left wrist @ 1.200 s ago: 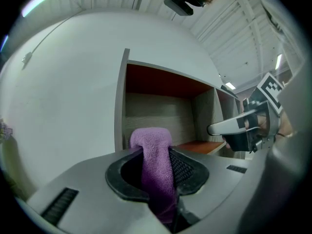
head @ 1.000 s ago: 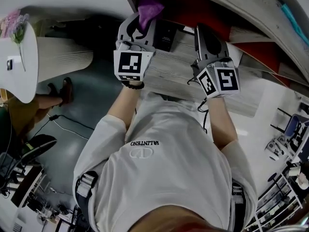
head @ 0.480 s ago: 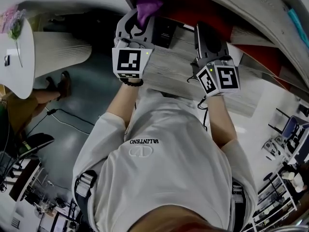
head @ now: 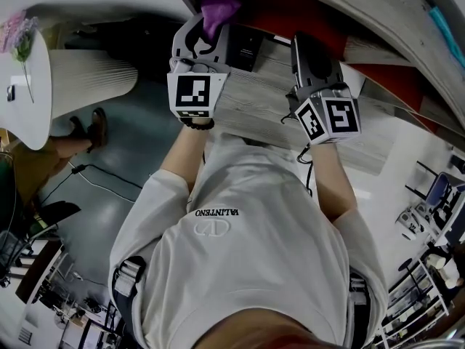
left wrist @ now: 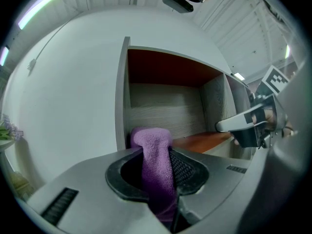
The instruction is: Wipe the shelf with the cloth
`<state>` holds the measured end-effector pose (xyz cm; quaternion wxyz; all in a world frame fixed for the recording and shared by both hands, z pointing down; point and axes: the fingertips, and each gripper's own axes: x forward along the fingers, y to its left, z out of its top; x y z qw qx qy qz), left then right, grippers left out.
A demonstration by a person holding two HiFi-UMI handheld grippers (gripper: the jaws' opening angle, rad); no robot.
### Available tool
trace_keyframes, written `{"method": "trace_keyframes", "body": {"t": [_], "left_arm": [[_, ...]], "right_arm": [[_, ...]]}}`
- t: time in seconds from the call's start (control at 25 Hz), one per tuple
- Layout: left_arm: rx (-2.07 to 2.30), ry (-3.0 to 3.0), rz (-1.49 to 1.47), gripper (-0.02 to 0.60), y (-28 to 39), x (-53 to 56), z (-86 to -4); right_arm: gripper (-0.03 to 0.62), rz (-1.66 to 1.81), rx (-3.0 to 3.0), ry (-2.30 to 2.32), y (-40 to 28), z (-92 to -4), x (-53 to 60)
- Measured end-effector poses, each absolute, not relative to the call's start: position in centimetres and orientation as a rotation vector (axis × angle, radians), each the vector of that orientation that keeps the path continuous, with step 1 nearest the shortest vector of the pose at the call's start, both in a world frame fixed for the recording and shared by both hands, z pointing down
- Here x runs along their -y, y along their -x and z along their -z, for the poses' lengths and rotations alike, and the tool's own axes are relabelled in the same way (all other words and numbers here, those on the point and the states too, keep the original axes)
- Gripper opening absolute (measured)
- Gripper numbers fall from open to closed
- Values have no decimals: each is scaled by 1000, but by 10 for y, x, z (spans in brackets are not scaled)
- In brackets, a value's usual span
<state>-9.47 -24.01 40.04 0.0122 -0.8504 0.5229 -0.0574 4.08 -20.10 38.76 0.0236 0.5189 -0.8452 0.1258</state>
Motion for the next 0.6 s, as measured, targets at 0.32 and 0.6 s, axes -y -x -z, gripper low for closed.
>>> {"method": "trace_keyframes", "body": {"t": [0.32,0.6], "left_arm": [[-1590,2671,192,89,76,235,-402],[-1540,2699,194,89,51,229,-402]], "right_arm": [[-2,-388,2615,-1611,-48,-387,196],[-2,-387,2606,-1626,-62,-387,189]]}}
